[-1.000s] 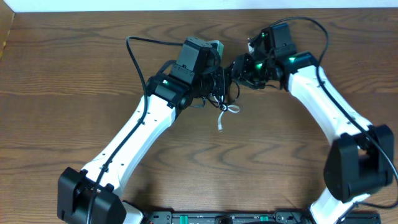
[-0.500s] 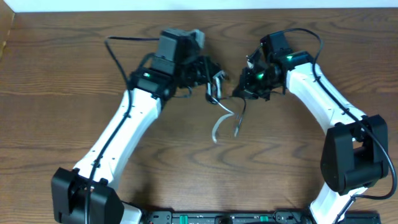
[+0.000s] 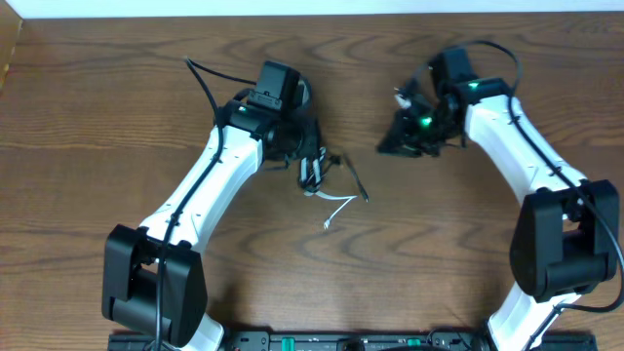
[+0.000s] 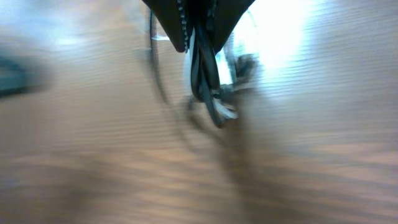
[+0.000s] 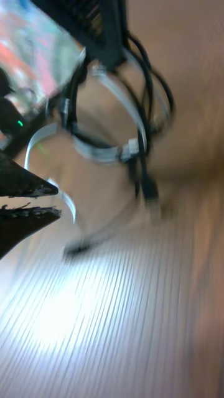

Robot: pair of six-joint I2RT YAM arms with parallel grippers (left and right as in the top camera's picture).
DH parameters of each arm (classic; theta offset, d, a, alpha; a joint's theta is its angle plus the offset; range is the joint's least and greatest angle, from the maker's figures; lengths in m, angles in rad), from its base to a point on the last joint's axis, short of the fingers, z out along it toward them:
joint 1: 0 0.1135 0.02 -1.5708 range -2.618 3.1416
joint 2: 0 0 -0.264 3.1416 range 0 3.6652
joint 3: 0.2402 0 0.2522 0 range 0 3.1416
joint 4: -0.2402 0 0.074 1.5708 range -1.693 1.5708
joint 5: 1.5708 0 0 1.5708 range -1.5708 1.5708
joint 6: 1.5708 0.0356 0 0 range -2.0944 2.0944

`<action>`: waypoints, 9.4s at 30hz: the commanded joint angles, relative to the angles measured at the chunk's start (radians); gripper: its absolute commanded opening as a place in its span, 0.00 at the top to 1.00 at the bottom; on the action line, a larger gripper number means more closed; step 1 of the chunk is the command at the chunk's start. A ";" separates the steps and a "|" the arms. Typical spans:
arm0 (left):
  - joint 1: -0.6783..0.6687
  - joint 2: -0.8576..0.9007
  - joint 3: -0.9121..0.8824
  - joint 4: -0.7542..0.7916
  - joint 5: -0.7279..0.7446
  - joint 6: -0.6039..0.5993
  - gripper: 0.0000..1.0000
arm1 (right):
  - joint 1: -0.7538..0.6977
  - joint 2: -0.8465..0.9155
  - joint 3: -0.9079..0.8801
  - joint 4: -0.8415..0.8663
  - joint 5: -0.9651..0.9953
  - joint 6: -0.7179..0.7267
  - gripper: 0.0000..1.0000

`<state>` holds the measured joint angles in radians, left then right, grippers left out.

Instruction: Untangle cables

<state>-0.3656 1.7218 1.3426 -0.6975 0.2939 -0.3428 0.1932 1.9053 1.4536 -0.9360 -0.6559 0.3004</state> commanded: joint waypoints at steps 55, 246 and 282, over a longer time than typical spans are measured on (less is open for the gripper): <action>-0.037 0.112 0.066 -0.140 0.433 0.291 0.47 | -0.214 0.004 0.003 -0.165 0.164 -0.205 0.41; -0.177 0.074 -0.173 0.133 0.204 0.723 0.30 | 0.088 -0.119 -0.331 0.013 -0.082 -0.822 0.99; -0.091 0.082 -0.248 0.259 0.537 0.529 0.32 | 0.030 -0.119 -0.331 0.023 -0.238 -0.815 0.99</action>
<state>-0.4580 1.7805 1.1000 -0.4400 0.7647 0.1398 0.2264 1.7885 1.1236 -0.9127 -0.8322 -0.5102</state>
